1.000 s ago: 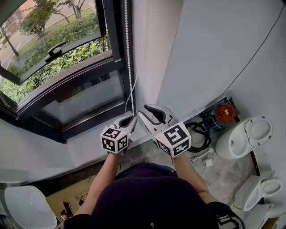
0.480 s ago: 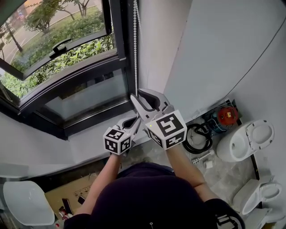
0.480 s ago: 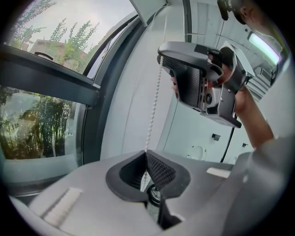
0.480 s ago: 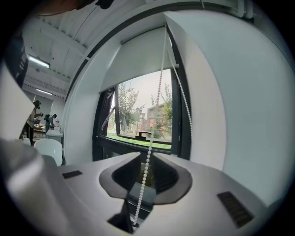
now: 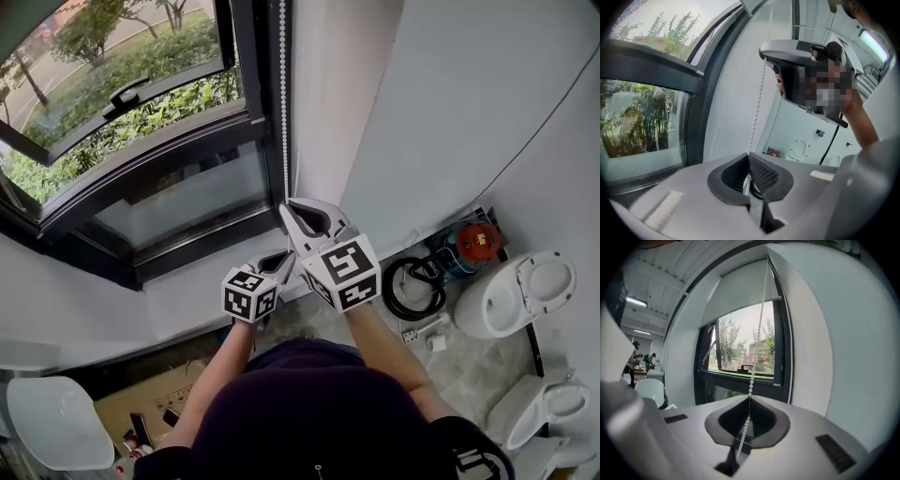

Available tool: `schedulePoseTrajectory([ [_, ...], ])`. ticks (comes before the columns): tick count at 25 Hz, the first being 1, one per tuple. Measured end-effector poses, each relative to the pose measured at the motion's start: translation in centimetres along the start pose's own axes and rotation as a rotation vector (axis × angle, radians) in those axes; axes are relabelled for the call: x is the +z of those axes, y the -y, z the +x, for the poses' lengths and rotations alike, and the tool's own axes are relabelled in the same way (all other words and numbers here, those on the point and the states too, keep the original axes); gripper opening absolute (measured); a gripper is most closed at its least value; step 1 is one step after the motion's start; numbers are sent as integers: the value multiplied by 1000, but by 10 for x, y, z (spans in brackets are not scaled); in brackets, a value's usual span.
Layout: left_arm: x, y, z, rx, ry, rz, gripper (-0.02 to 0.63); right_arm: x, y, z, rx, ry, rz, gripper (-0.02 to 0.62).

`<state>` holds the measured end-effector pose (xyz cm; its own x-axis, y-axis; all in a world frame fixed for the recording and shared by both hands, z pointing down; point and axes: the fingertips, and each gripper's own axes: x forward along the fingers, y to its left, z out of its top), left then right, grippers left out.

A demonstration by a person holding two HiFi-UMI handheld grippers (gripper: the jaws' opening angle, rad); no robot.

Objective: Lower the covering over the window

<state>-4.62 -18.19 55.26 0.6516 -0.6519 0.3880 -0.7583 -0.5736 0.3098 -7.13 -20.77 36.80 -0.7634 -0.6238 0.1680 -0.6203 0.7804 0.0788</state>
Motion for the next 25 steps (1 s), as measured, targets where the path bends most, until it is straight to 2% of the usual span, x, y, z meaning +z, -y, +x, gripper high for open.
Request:
schedulePoseTrajectory([
  [9,-55,-2,6,-11,-154,-35,15,-54,-2,9,-1,-100,26,12],
  [18,-69,-1,6,-16,-188,-69,15,-86,0,16,-2,-170,23,12],
  [25,-70,-2,5,-12,-190,-69,15,-137,-10,20,30,-282,75,12],
])
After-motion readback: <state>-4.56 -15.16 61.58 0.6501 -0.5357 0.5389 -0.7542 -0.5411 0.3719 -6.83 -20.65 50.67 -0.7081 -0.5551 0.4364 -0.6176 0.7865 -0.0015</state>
